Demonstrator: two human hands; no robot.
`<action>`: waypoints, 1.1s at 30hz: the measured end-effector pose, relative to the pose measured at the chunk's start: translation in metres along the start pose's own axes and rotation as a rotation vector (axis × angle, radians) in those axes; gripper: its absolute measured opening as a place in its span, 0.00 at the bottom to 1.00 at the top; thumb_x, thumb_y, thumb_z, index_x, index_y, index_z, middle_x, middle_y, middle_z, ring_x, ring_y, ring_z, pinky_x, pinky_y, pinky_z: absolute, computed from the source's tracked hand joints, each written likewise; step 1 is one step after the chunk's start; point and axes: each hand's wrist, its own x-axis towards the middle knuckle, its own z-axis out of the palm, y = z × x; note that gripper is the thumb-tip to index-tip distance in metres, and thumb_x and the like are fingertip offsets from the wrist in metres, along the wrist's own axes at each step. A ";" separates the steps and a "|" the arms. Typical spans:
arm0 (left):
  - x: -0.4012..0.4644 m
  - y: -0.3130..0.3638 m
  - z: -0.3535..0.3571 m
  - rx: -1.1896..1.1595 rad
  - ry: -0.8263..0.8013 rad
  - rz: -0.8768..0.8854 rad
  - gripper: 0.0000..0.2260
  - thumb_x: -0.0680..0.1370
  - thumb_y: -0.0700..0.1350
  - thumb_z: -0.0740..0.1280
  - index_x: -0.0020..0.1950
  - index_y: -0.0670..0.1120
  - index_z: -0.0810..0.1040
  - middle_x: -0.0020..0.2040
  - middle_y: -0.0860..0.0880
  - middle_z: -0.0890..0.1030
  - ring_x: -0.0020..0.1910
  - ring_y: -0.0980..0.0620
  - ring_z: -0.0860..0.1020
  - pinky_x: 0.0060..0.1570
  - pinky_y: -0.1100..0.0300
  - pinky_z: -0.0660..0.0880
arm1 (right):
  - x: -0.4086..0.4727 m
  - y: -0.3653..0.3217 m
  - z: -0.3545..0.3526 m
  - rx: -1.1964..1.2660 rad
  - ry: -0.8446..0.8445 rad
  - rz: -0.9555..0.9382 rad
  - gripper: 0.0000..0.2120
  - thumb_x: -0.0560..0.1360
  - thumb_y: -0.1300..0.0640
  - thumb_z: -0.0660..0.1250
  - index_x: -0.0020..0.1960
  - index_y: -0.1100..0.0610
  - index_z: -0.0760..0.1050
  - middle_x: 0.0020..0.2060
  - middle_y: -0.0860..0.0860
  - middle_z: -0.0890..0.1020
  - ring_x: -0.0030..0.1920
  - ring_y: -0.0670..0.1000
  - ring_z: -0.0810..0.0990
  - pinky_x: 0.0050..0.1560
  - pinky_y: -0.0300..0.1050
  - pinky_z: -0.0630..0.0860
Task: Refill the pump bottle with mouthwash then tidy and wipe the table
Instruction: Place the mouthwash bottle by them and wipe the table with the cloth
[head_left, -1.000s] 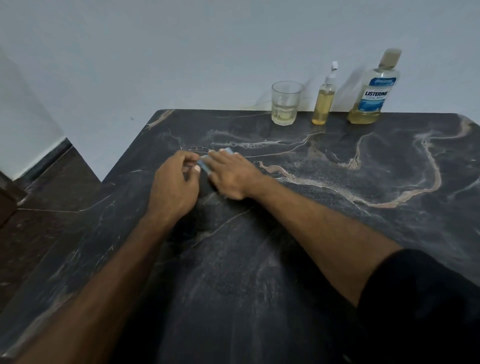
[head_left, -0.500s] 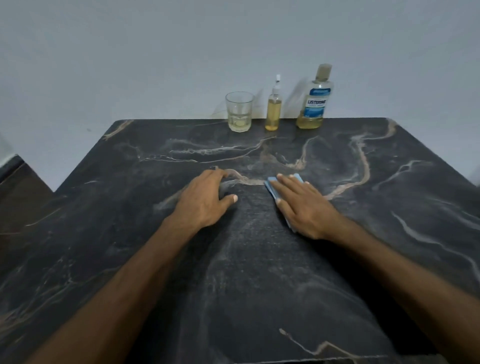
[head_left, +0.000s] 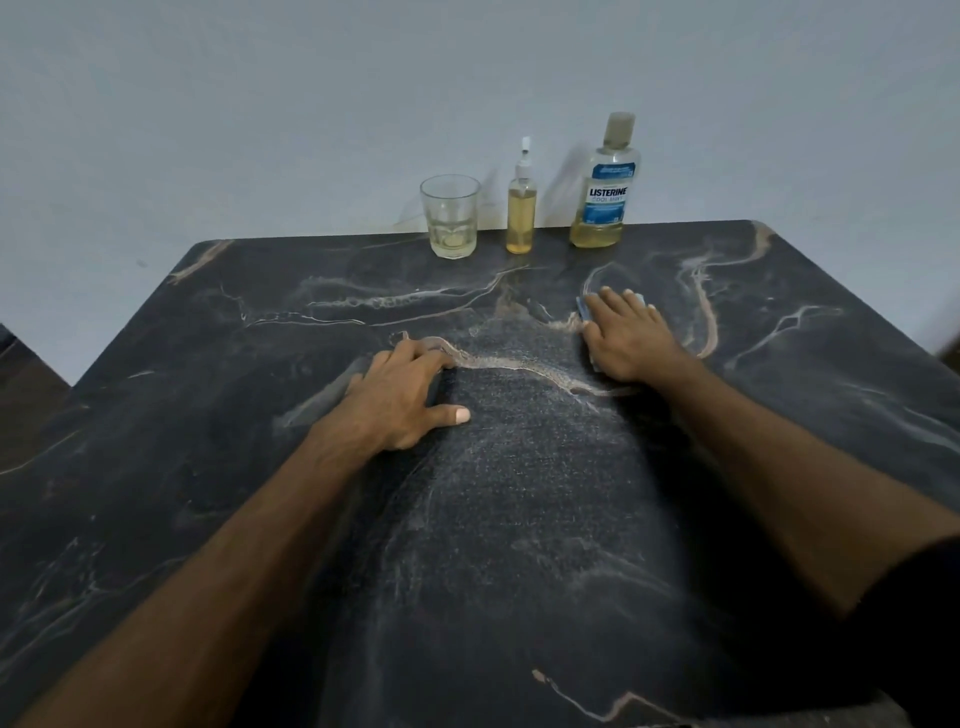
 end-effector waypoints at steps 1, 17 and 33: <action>0.000 0.000 -0.001 0.004 -0.007 -0.002 0.31 0.74 0.64 0.66 0.74 0.57 0.63 0.75 0.49 0.62 0.73 0.44 0.63 0.70 0.40 0.64 | 0.008 -0.009 0.001 -0.006 -0.003 -0.013 0.27 0.83 0.45 0.44 0.80 0.53 0.50 0.80 0.54 0.52 0.79 0.57 0.48 0.76 0.58 0.46; -0.005 0.007 -0.004 -0.005 -0.039 -0.026 0.30 0.76 0.61 0.66 0.75 0.56 0.62 0.75 0.48 0.61 0.73 0.43 0.62 0.70 0.39 0.64 | -0.115 -0.042 0.002 0.022 -0.015 -0.370 0.25 0.84 0.47 0.48 0.79 0.50 0.54 0.79 0.49 0.55 0.79 0.49 0.51 0.77 0.50 0.50; -0.003 0.000 0.002 0.059 -0.003 0.020 0.31 0.76 0.66 0.62 0.76 0.58 0.58 0.74 0.51 0.60 0.71 0.45 0.61 0.67 0.42 0.62 | 0.036 -0.030 0.000 -0.011 0.015 -0.026 0.25 0.83 0.48 0.47 0.78 0.56 0.55 0.77 0.57 0.59 0.76 0.60 0.57 0.75 0.60 0.55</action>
